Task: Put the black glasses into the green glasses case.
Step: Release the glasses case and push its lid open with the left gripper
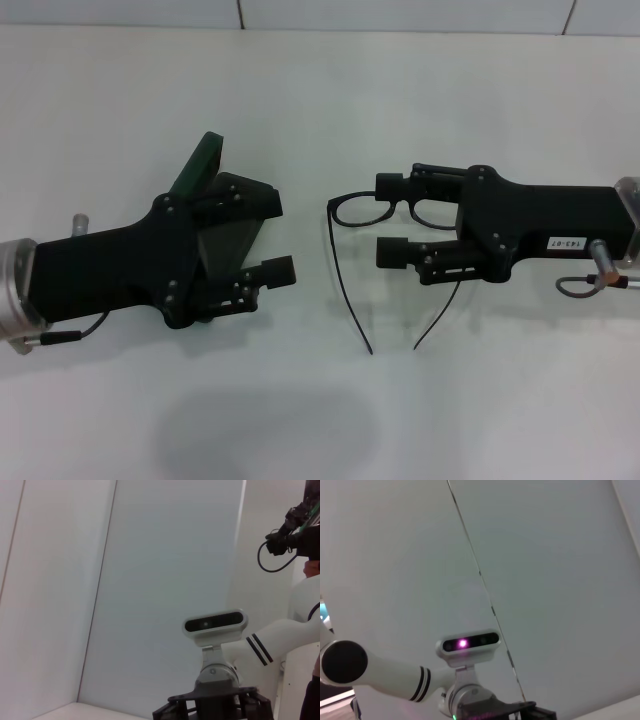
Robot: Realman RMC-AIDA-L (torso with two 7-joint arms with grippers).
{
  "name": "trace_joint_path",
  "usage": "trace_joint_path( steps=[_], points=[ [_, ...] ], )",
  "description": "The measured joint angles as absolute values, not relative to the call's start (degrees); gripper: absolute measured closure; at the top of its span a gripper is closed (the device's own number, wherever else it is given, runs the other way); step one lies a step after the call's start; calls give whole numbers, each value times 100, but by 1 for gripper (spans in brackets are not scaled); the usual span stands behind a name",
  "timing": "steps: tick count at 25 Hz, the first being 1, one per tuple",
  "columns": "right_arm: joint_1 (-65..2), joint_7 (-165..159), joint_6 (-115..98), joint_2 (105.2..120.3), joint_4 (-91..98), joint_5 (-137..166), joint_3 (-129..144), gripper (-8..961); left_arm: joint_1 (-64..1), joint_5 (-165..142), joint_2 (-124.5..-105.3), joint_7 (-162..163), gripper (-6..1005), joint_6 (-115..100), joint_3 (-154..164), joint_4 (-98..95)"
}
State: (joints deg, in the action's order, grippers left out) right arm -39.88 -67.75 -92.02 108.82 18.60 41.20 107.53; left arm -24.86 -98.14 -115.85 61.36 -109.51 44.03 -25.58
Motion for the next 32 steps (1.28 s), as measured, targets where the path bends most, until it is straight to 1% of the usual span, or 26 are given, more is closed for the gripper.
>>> trace_joint_path(
  steps=[14, 19, 21, 22, 25, 27, 30, 32],
  points=[
    [-3902, -6777, -9231, 10912, 1864, 4132, 10677, 112, -2448, -9804, -11605, 6117, 300, -10950, 4394, -2566],
    [-3713, -6529, -9197, 10916, 1820, 4132, 10362, 113, -2424, -9616, -11636, 6276, 303, -10952, 4369, -2759],
    [-3538, -6355, -9179, 10898, 1812, 4133, 10097, 113, -2408, -9241, -11643, 7000, 305, -10933, 4343, -3462],
    [-3417, -6277, -9183, 10870, 1821, 4133, 9926, 113, -2403, -9163, -11643, 7178, 305, -10923, 4333, -3651],
    [-3214, -6209, -9230, 10807, 1839, 4132, 9650, 113, -2350, -8871, -11660, 8825, 307, -10801, 4107, -5004],
    [-3079, -6196, -9243, 10793, 1839, 4131, 9493, 113, -2290, -9081, -11741, 9819, 308, -10532, 4010, -6125],
    [-2855, -6139, -9251, 10795, 1841, 4130, 9301, 113, -2277, -10089, -11921, 11046, 310, -9923, 4169, -7707],
    [-2774, -6079, -9248, 10817, 1820, 4131, 9245, 113, -2316, -11273, -11968, 12100, 314, -9528, 4638, -8627]
  ],
)
